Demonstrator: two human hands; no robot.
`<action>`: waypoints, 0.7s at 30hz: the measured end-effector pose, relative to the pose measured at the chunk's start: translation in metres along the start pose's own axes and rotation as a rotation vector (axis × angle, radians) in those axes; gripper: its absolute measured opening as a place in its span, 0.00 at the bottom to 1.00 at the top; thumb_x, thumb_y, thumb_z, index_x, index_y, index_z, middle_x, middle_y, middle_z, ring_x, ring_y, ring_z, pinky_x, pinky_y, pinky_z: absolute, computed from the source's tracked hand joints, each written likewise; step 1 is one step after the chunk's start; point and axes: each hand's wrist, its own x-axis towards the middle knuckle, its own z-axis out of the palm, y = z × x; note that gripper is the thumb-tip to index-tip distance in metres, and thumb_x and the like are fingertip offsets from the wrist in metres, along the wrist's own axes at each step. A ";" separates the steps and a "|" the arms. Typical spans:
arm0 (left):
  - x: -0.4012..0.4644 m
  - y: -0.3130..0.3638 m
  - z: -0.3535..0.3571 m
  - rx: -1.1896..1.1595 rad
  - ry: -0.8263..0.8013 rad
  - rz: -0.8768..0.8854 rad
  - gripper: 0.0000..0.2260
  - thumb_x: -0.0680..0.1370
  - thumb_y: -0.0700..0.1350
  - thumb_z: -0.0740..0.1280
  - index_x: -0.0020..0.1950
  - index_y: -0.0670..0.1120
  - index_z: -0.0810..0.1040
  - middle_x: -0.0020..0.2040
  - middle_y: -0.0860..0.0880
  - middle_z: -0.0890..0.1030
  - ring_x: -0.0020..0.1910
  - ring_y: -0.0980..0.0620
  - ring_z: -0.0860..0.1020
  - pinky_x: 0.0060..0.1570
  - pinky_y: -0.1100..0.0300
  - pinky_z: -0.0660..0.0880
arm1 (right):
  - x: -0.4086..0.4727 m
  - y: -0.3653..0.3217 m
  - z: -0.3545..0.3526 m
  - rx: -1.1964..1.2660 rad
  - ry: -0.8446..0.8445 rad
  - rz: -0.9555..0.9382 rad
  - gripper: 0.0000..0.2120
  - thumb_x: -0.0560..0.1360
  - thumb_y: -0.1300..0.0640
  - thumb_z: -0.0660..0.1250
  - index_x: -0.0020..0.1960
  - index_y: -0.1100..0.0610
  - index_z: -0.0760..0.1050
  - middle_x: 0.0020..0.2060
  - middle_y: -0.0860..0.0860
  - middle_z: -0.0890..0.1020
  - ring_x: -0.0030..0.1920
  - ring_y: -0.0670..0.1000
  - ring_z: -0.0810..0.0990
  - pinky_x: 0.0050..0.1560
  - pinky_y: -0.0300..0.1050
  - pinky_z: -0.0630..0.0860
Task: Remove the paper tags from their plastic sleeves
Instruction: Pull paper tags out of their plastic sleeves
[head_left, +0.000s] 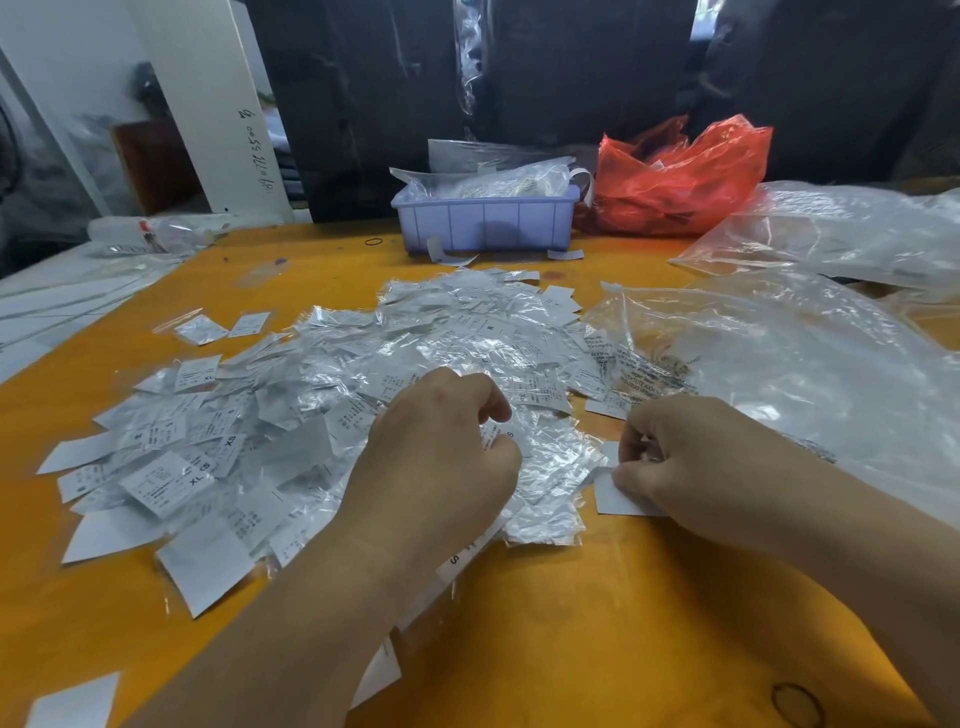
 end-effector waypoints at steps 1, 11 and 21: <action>0.000 0.000 0.000 -0.004 0.002 -0.001 0.08 0.76 0.48 0.66 0.54 0.56 0.77 0.51 0.58 0.74 0.49 0.56 0.74 0.46 0.59 0.72 | 0.000 0.000 0.000 -0.006 -0.001 0.003 0.06 0.77 0.52 0.66 0.41 0.51 0.76 0.38 0.49 0.79 0.38 0.50 0.78 0.37 0.47 0.74; 0.000 0.002 0.001 -0.280 -0.104 0.089 0.12 0.77 0.62 0.62 0.57 0.61 0.74 0.43 0.59 0.78 0.42 0.63 0.76 0.37 0.66 0.70 | -0.002 -0.002 -0.009 0.245 0.471 -0.309 0.08 0.77 0.56 0.67 0.39 0.49 0.74 0.30 0.44 0.76 0.30 0.46 0.74 0.29 0.44 0.68; 0.000 0.010 -0.003 -0.807 -0.268 0.133 0.15 0.77 0.54 0.61 0.48 0.45 0.80 0.39 0.48 0.80 0.39 0.51 0.79 0.35 0.57 0.75 | -0.013 -0.018 0.006 0.297 0.328 -0.622 0.04 0.78 0.55 0.66 0.45 0.54 0.76 0.29 0.48 0.75 0.29 0.48 0.73 0.30 0.44 0.69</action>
